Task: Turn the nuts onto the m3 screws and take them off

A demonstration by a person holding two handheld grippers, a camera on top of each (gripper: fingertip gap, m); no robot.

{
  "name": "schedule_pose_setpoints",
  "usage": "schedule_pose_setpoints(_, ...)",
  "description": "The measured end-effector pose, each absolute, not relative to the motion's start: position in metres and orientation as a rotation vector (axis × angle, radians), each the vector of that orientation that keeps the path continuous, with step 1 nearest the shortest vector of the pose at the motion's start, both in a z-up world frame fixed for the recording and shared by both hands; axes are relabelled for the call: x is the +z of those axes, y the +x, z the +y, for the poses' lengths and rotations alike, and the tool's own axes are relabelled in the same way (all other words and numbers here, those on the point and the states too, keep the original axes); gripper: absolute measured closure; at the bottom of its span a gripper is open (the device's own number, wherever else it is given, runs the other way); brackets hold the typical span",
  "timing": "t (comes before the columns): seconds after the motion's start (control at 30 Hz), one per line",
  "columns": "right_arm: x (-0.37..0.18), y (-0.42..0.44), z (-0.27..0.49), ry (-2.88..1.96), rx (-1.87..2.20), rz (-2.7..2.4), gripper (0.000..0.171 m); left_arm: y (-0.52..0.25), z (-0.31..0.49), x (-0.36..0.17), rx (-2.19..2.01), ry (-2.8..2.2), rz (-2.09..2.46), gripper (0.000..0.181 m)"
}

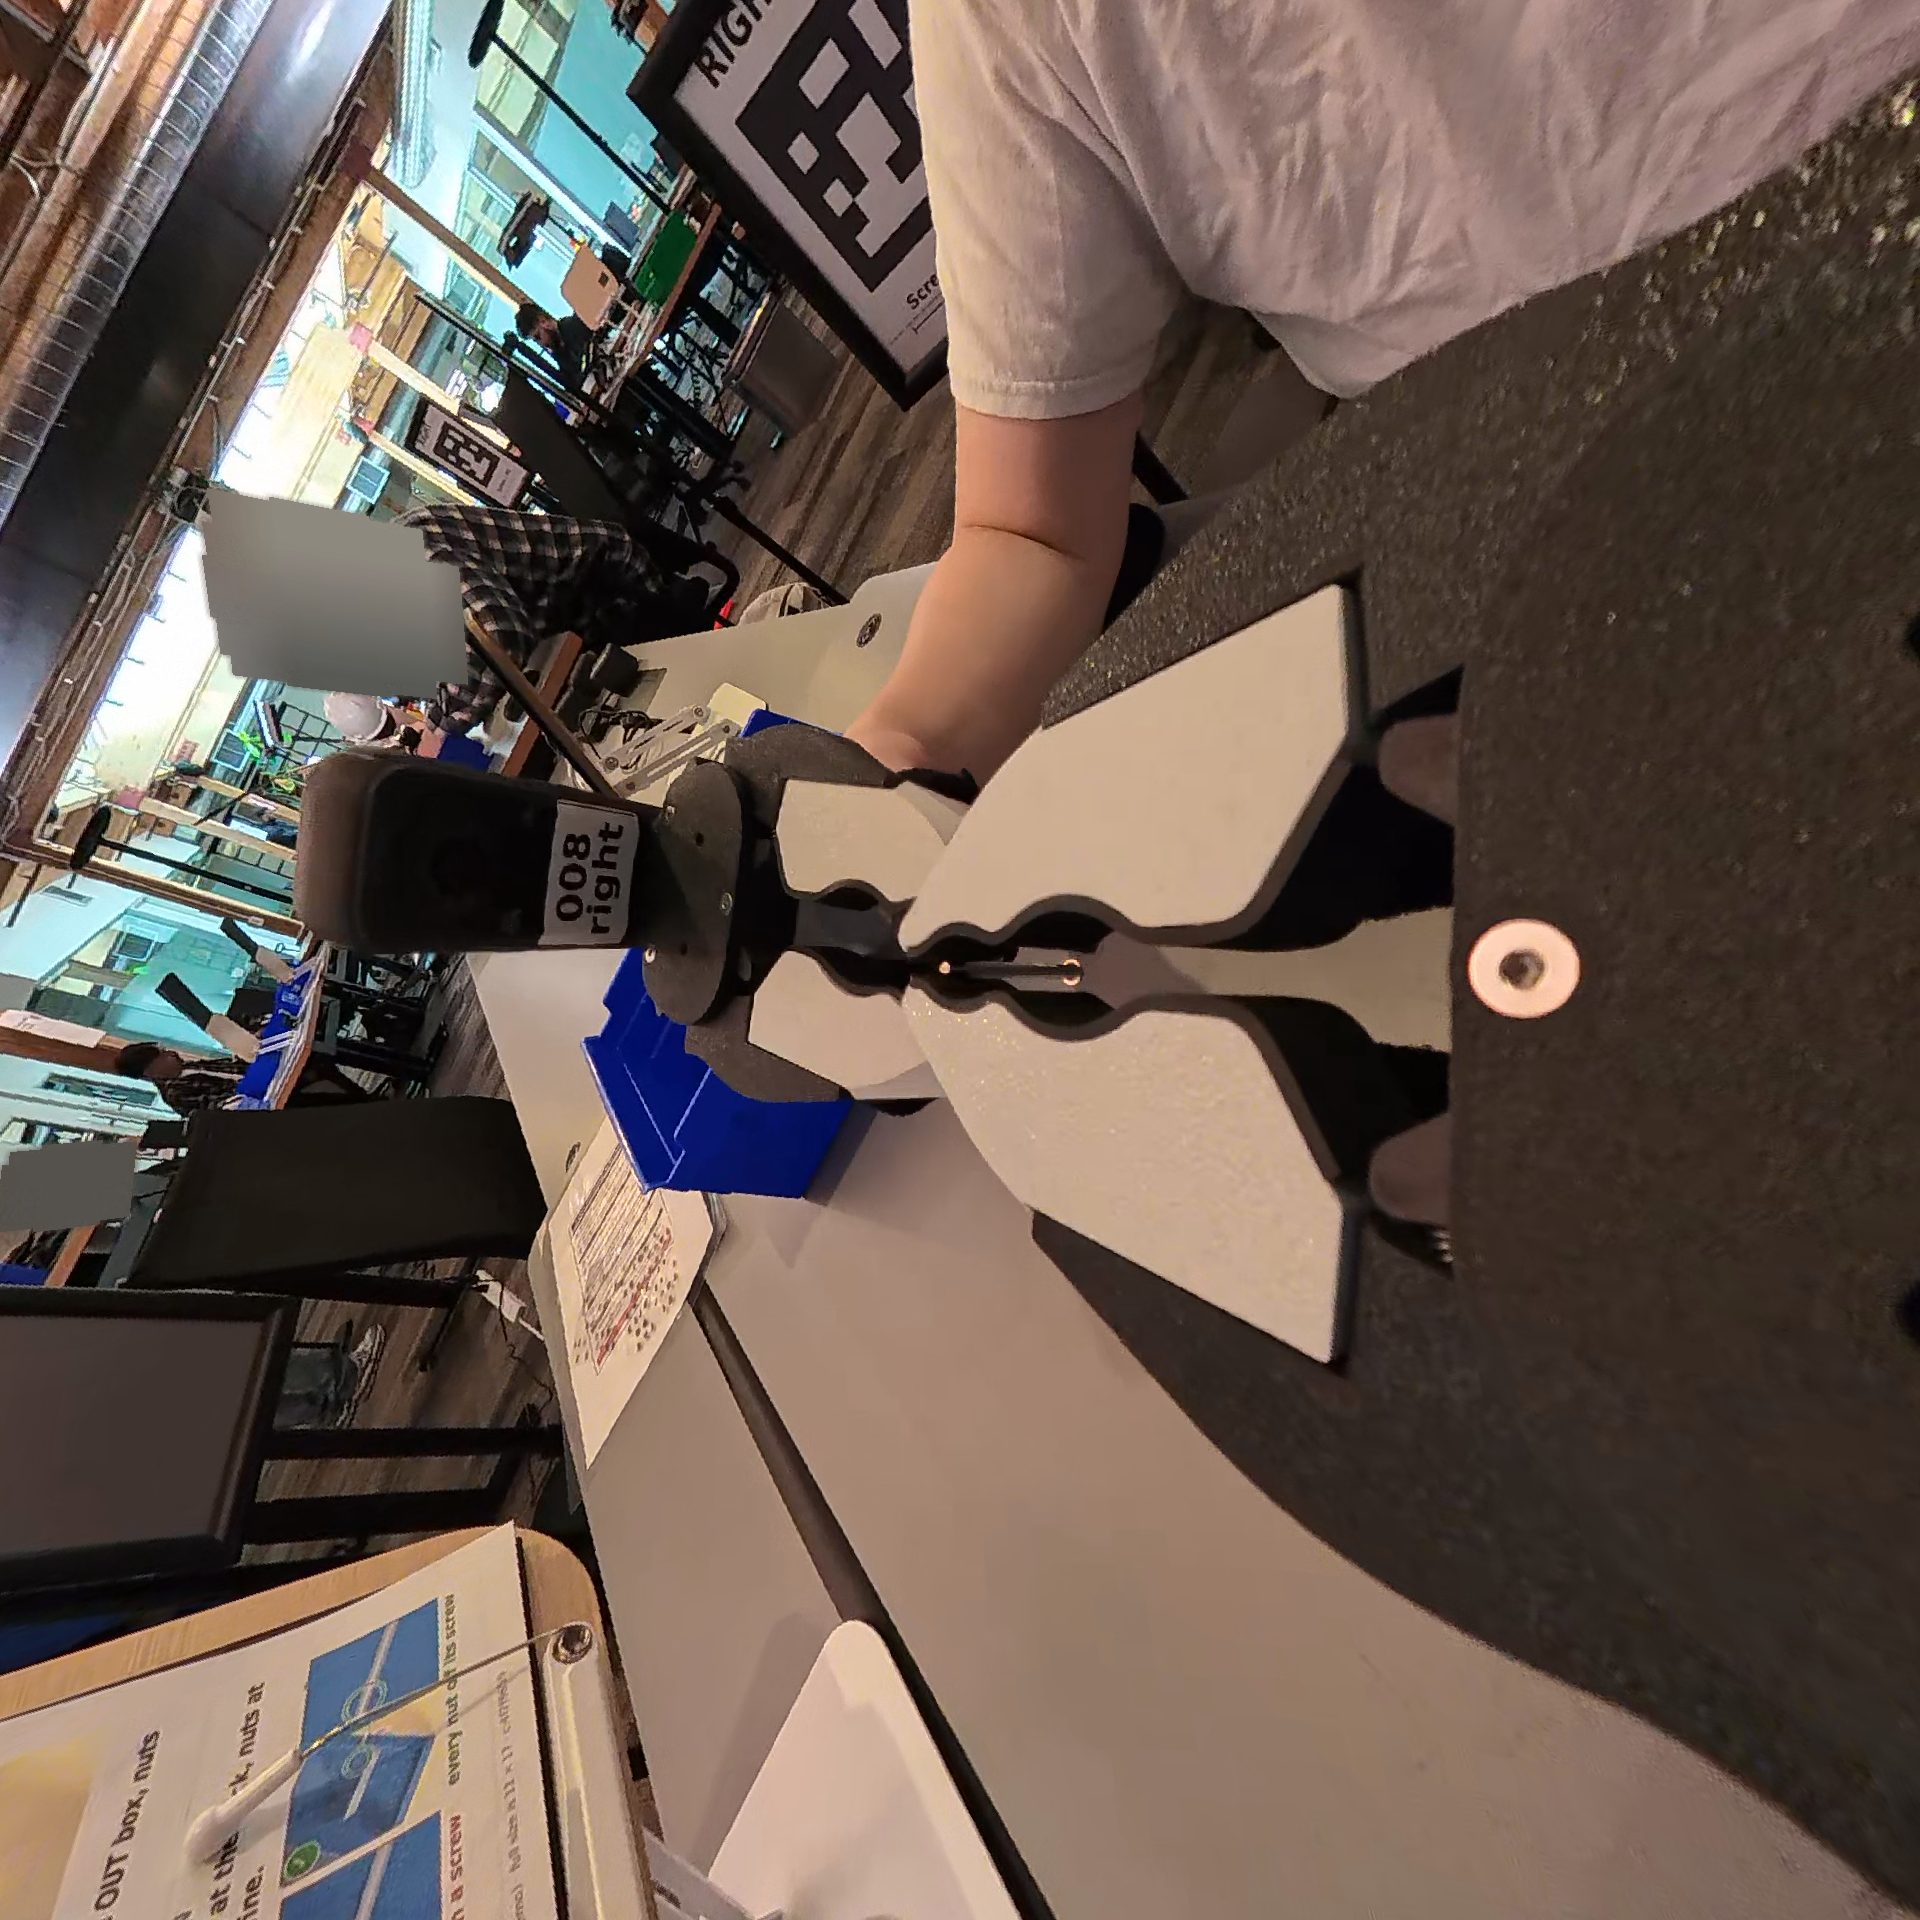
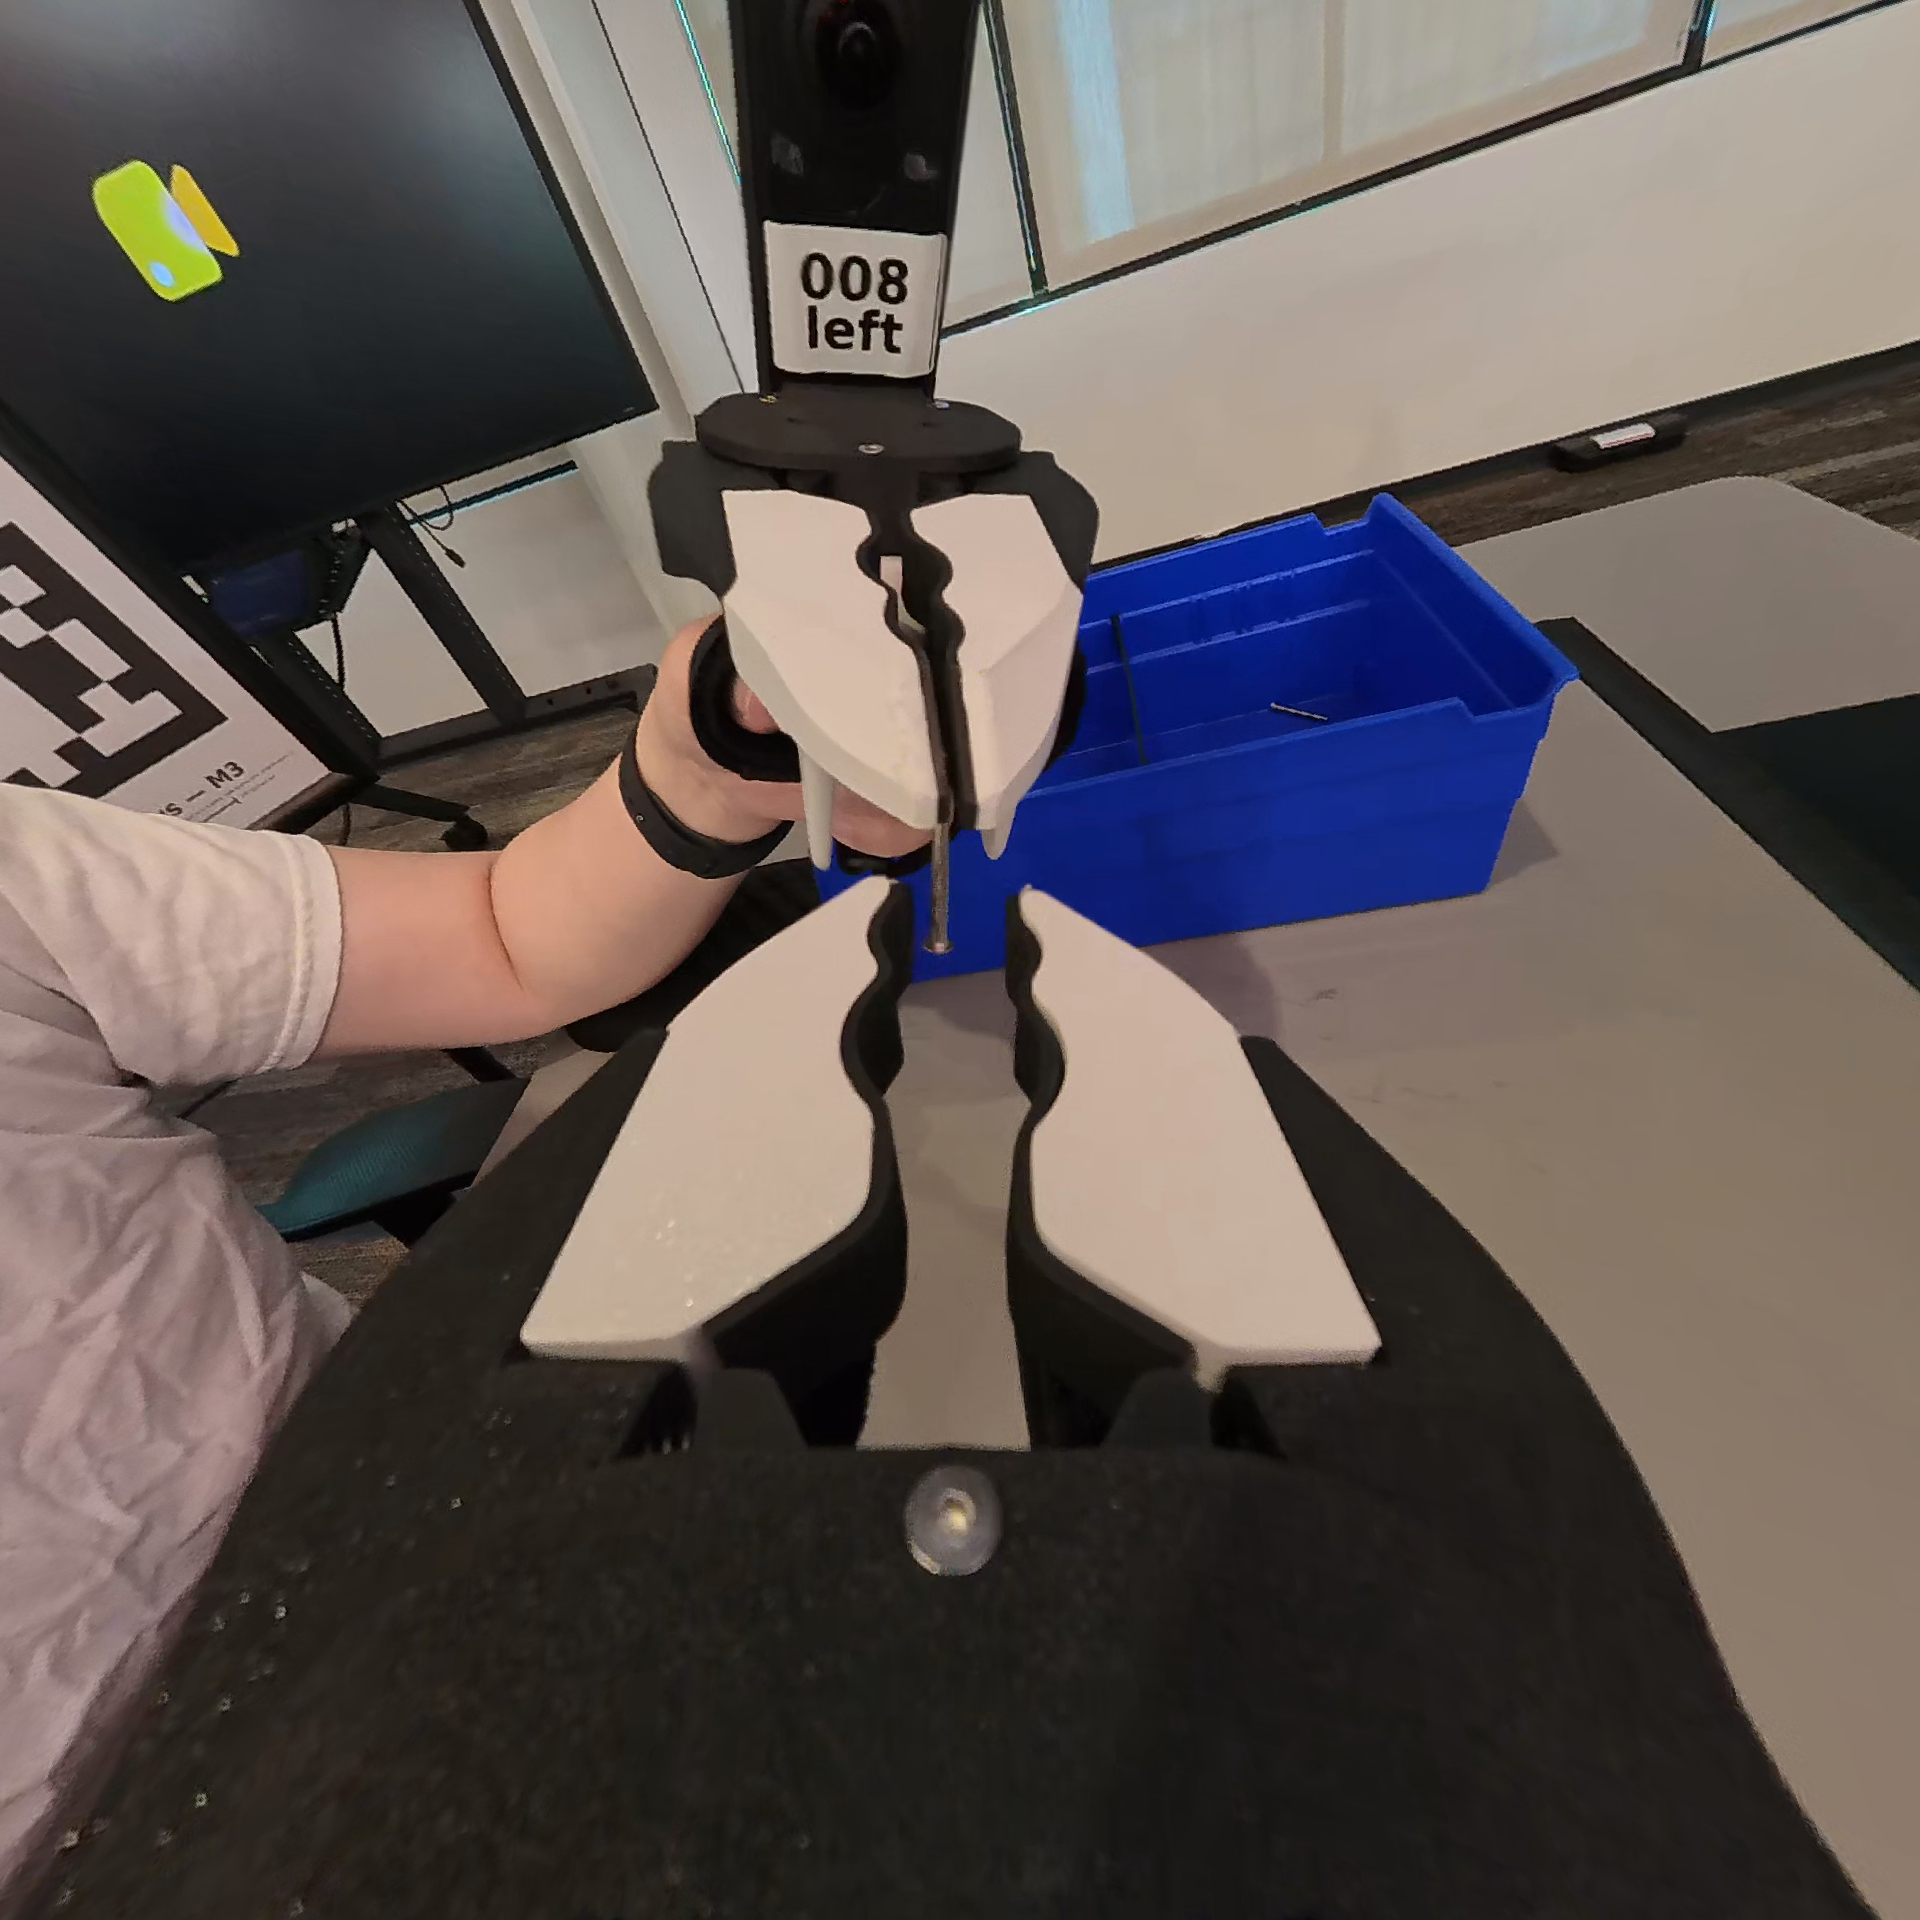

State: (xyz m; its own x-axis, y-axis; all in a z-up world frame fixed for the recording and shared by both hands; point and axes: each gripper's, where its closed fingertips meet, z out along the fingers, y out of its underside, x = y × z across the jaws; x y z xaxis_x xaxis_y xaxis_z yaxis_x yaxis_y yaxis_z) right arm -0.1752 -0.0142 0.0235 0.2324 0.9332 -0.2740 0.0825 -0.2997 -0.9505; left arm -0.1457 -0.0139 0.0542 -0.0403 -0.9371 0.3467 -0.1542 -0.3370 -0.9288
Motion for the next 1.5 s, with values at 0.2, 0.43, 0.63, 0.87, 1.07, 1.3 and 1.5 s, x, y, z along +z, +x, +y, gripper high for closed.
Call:
schedule_pose_setpoints(0.2, 0.025, -0.173, -0.015, -1.597, 1.209, -0.969, 0.158, -0.145, -0.015, 0.053, -1.439, -1.548, 1.192, 0.180)
schedule_pose_setpoints(0.43, 0.023, -0.172, -0.013, -1.601, 1.238, -0.960, 0.161, -0.145, -0.013, 0.053, -1.443, -1.550, 1.180, 0.180)
schedule_pose_setpoints(0.63, 0.022, -0.174, -0.016, -1.603, 1.241, -0.985, 0.166, -0.144, -0.014, 0.049, -1.443, -1.560, 1.198, 0.180)
schedule_pose_setpoints(0.87, 0.024, -0.171, -0.014, -1.596, 1.243, -0.967, 0.162, -0.143, -0.015, 0.046, -1.439, -1.569, 1.213, 0.180)
schedule_pose_setpoints(1.07, 0.022, -0.171, -0.015, -1.602, 1.244, -0.980, 0.164, -0.143, -0.014, 0.045, -1.438, -1.573, 1.210, 0.180)
schedule_pose_setpoints(1.3, 0.020, -0.172, -0.016, -1.605, 1.241, -0.999, 0.168, -0.142, -0.013, 0.043, -1.436, -1.580, 1.214, 0.180)
schedule_pose_setpoints(1.5, 0.004, -0.168, -0.011, -1.736, 1.187, -1.011, 0.168, -0.148, 0.001, 0.034, -1.333, -1.670, 1.198, 0.159)
